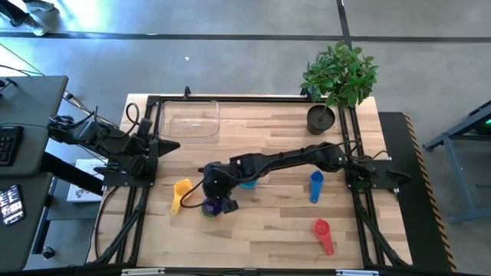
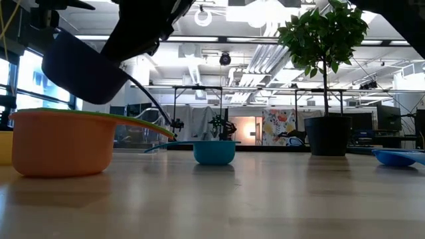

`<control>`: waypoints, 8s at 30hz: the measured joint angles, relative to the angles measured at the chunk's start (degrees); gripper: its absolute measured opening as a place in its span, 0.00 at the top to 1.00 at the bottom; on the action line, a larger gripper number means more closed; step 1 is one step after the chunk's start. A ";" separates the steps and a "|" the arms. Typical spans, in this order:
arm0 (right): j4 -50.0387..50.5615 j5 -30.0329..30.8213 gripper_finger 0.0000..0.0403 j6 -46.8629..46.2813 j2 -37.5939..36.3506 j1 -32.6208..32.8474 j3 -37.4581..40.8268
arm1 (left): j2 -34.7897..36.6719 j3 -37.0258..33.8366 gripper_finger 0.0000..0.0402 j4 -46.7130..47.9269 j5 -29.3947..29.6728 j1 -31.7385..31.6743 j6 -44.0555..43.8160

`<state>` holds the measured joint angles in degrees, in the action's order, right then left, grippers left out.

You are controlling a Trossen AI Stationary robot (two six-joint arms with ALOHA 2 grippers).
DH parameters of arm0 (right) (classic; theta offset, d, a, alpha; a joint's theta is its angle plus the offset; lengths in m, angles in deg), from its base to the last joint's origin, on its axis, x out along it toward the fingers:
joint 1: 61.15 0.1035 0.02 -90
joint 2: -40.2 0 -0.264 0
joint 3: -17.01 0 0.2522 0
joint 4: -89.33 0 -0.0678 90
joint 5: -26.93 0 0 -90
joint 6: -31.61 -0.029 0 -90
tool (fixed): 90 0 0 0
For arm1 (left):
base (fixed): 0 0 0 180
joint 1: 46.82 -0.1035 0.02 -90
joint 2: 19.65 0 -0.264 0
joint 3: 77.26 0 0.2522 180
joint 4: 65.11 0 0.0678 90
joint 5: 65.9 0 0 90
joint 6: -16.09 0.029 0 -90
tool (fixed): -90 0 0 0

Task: Nest measuring cups in basket
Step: Stack the dark blue measuring cup on top of the green measuring cup, then stack the yellow measuring cup on top of the dark blue measuring cup

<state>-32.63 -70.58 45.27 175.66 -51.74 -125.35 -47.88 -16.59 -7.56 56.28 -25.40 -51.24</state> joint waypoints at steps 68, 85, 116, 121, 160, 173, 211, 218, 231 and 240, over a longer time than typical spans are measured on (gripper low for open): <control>2.20 10.46 0.80 -14.10 -2.13 0.02 0.00 | -0.75 0.00 0.75 1.23 -5.59 0.00 4.98; 4.35 13.40 0.80 -36.87 -12.89 0.02 -0.02 | -9.38 0.00 0.75 13.68 -12.63 -0.02 0.04; 4.82 13.38 0.80 -37.60 -15.78 -0.02 -0.04 | -23.22 -7.63 0.75 18.94 -24.08 -0.02 -1.52; 4.97 13.38 0.80 -37.00 -15.77 -0.02 -0.04 | -23.30 -9.18 0.75 17.31 -24.22 -0.02 -1.66; 5.43 13.38 0.80 -36.55 -15.74 -0.02 -0.03 | -34.84 -16.20 0.75 5.44 -26.64 -0.02 -3.10; 7.40 13.37 0.80 -38.50 -15.71 -0.02 -0.04 | -36.76 -16.17 0.98 5.07 -26.60 -0.02 -1.10; 18.73 13.09 0.80 -52.20 -9.23 1.90 0.15 | -16.50 -0.90 1.00 1.88 -26.13 -0.02 7.70; 17.97 13.00 0.80 -50.08 -6.30 1.39 0.15 | -14.94 3.97 0.99 1.51 -25.46 -0.02 11.79; 16.84 11.27 0.80 -48.63 -0.87 0.94 0.15 | -12.27 9.38 0.99 2.07 -24.72 -0.01 16.04; 15.28 9.88 0.80 -48.77 2.13 0.94 0.14 | -11.51 11.58 0.99 1.84 -24.08 0.00 18.21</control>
<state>-17.35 -60.70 -3.50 177.79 -50.80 -125.21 -59.39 -5.00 -5.73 32.20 -25.39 -33.03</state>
